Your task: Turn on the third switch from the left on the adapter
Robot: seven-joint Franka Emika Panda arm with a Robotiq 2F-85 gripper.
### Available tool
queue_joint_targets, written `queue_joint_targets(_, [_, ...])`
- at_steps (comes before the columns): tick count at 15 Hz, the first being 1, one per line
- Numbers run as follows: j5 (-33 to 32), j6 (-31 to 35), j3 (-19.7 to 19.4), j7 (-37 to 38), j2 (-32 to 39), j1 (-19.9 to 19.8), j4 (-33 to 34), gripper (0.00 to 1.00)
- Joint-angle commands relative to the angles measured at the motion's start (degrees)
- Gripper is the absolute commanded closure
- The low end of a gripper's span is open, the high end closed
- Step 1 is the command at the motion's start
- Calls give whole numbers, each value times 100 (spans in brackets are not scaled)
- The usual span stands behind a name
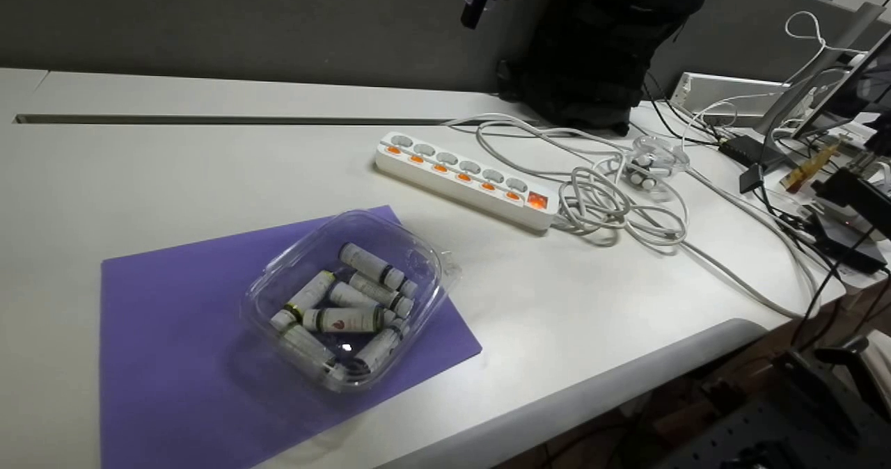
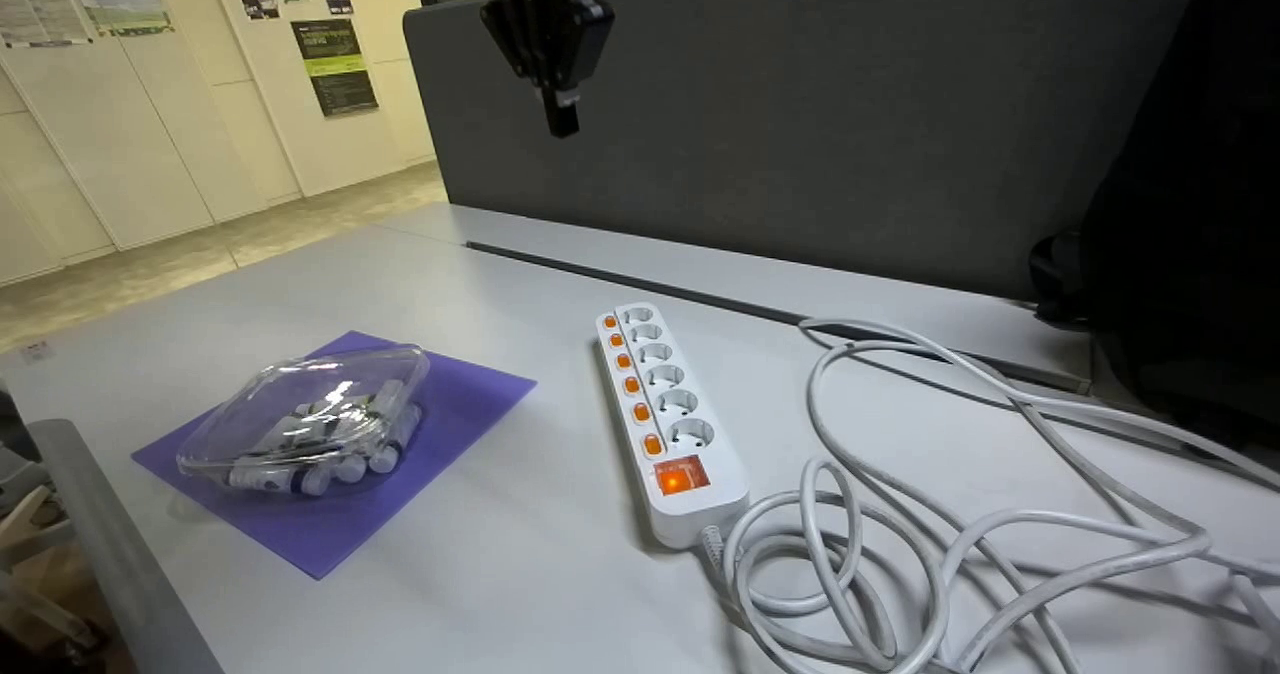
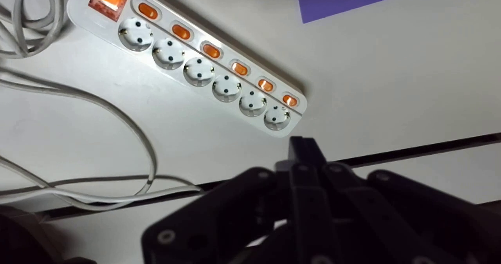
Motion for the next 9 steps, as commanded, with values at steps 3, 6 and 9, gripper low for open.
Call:
queue_joint_targets(3, [42, 236, -78, 87, 1238, -100, 812, 100])
queue_joint_targets(6, [-88, 368, -100, 150, 1677, -50, 1108, 100])
queue_joint_targets(9, [-224, 282, -149, 242, 1986, 16, 1384, 100])
